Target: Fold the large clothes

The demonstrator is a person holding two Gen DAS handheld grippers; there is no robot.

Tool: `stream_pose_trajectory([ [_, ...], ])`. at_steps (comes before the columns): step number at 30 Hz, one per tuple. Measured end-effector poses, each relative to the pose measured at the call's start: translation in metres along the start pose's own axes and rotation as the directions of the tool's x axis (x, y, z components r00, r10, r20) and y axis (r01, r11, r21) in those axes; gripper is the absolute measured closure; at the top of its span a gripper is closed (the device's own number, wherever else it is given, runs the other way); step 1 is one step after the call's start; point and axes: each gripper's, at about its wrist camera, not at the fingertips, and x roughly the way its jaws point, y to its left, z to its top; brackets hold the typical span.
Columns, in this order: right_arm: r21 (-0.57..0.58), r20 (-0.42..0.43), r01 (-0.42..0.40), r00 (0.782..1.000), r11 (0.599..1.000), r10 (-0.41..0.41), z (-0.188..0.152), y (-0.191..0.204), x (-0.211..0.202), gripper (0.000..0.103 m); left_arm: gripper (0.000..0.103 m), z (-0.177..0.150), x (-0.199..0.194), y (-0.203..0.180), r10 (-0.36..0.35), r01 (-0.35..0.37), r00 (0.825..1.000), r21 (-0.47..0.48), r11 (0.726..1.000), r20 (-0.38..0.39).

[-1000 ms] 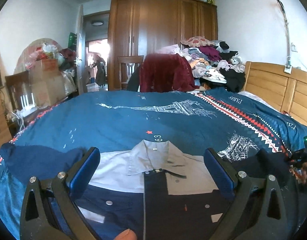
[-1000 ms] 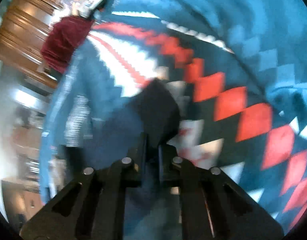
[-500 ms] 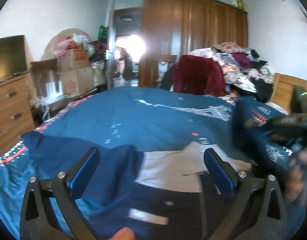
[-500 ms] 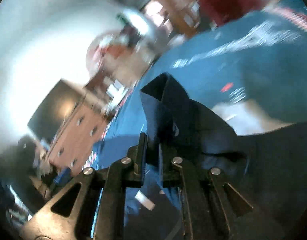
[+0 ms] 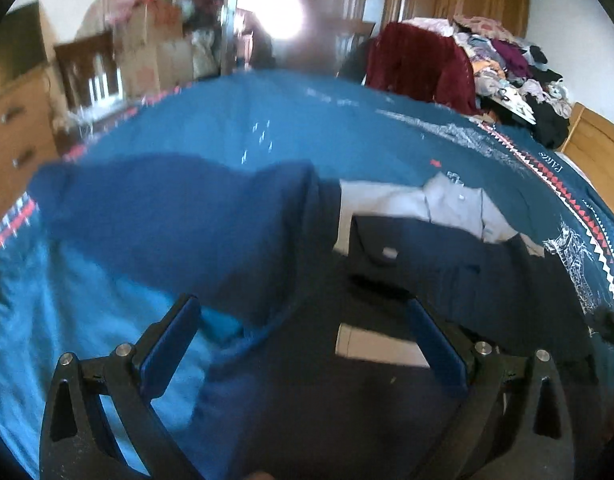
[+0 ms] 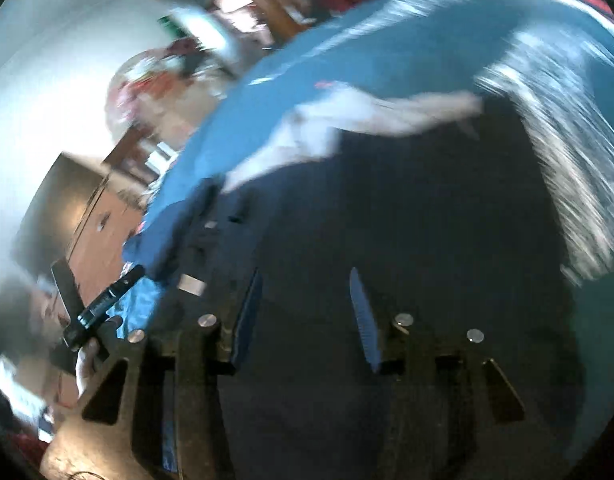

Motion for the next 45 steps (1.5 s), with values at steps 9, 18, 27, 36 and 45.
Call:
stream_pose_trajectory([
  [9, -0.029, 0.009, 0.020, 1.000, 0.999, -0.019, -0.015, 0.016, -0.036, 0.044, 0.002, 0.025, -0.037, 0.187, 0.157, -0.119, 0.984, -0.362, 0.924, 0.079],
  [18, -0.116, -0.034, -0.042, 0.999, 0.992, 0.038, -0.009, 0.082, 0.009, 0.038, 0.003, 0.066, 0.028, 0.352, 0.207, -0.184, 0.978, -0.531, 0.827, -0.016],
  [27, -0.125, -0.070, -0.035, 0.997, 0.992, 0.026, -0.019, 0.101, 0.040, 0.038, 0.055, 0.090, 0.090, 0.404, 0.317, -0.316, 0.944, -0.509, 0.801, -0.089],
  [36, 0.005, -0.002, -0.056, 0.998, 0.998, 0.056, -0.015, 0.071, 0.021, 0.069, 0.101, 0.148, 0.032, 0.220, -0.029, 0.065, 0.981, -0.184, 0.981, 0.193],
  [45, 0.094, 0.120, -0.046, 0.992, 0.994, 0.034, -0.015, 0.027, -0.047, 0.066, 0.075, 0.103, -0.057, -0.071, -0.773, 0.764, 0.626, 0.117, 0.634, 0.102],
])
